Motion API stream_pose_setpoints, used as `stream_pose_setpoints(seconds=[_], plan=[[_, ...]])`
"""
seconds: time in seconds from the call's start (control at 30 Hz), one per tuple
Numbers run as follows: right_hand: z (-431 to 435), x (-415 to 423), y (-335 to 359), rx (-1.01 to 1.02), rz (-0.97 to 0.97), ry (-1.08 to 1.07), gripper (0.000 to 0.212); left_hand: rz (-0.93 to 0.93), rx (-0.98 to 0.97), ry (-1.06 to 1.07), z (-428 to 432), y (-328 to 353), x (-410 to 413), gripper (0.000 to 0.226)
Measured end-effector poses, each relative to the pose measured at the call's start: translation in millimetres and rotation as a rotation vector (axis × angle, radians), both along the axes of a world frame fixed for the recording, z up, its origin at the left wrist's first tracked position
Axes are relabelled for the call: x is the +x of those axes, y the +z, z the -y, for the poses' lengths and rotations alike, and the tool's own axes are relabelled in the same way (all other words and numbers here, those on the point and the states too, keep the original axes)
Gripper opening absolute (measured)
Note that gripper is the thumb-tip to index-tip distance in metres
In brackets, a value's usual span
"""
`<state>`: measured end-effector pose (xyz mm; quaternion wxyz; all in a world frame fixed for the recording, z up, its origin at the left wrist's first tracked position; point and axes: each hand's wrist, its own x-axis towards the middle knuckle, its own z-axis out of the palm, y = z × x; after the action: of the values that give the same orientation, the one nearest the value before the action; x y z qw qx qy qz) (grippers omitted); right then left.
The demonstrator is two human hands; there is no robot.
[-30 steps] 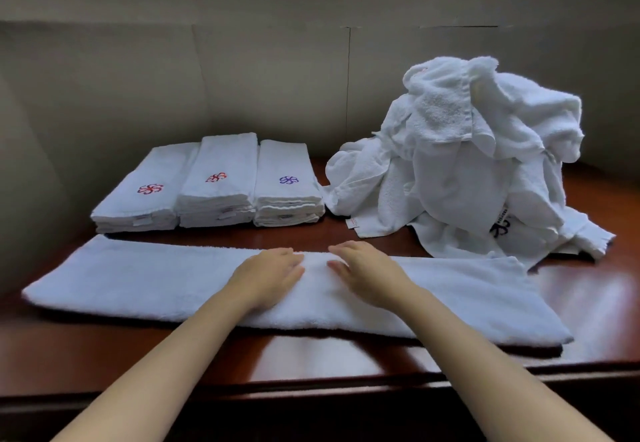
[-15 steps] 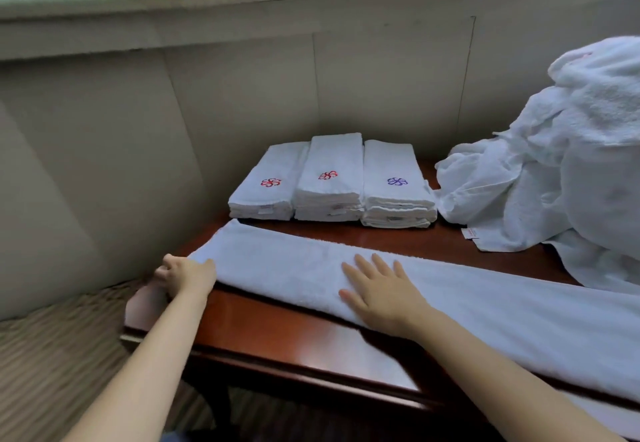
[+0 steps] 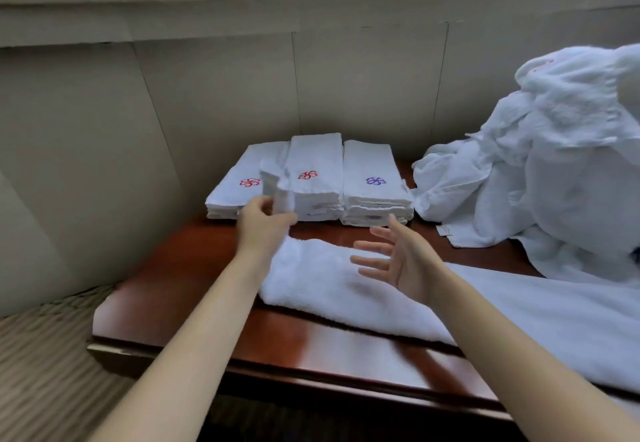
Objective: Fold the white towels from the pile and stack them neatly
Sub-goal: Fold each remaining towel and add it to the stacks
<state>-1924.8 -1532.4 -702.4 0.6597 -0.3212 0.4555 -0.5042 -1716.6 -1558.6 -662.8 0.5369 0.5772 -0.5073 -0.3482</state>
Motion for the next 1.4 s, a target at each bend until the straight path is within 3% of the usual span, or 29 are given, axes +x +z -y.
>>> stream_pose_setpoints(seconds=[0.13,0.2,0.3,0.4,0.57,0.73,0.8,0.87,0.93,1.07,1.13,1.23,1.27,1.4], plan=[[-9.1,-28.2,7.8,0.128,0.411,0.063,0.069,0.501,-0.016,-0.811,-38.9,7.2,-57.6,0.019],[-12.3,-35.0,4.1,0.143,0.258,-0.005,0.054,0.622,-0.012,-0.940,-43.5,3.1,-65.3,0.015],[-15.5,-41.6,-2.4,0.142,-0.155,-0.198,0.028,0.590,-0.029,-0.779,-33.2,1.5,-63.4,0.012],[-22.9,-53.8,4.2,0.051,-0.443,-0.223,0.021,0.552,-0.024,-0.592,-15.8,-4.8,-56.2,0.013],[-44.9,-110.7,37.4,-0.053,-0.580,-0.341,0.009,0.618,-0.024,-0.406,5.2,-18.9,-59.9,0.021],[-95.3,-202.7,57.1,0.015,-0.707,-0.517,0.004,0.614,0.196,-0.491,5.7,-29.0,-86.9,0.049],[-111.3,-228.0,44.9,0.170,-0.967,-0.522,0.009,0.595,0.330,-0.578,1.6,-36.0,-102.8,0.059],[-120.6,-239.9,27.4,0.308,-1.157,-0.458,0.015,0.550,0.408,-0.622,0.1,-44.2,-117.2,0.055],[-124.8,-243.2,13.0,0.364,-1.161,-0.408,0.015,0.519,0.437,-0.587,1.3,-48.2,-127.9,0.057],[-125.5,-249.1,7.4,0.258,-1.038,-0.457,0.007,0.501,0.502,-0.527,10.1,-52.6,-134.0,0.090],[-128.6,-256.7,13.4,0.218,-0.980,-0.507,0.016,0.530,0.527,-0.534,12.7,-54.9,-135.3,0.101],[-139.1,-266.8,19.1,0.236,-0.766,-0.517,0.015,0.625,0.523,-0.541,11.1,-56.3,-139.3,0.109],[-141.2,-268.8,18.4,0.269,-0.771,-0.499,0.017,0.651,0.512,-0.541,10.0,-56.2,-140.4,0.111],[-139.2,-267.2,14.8,0.383,-1.178,-0.470,0.029,0.635,0.470,-0.560,3.5,-56.6,-144.2,0.104]])
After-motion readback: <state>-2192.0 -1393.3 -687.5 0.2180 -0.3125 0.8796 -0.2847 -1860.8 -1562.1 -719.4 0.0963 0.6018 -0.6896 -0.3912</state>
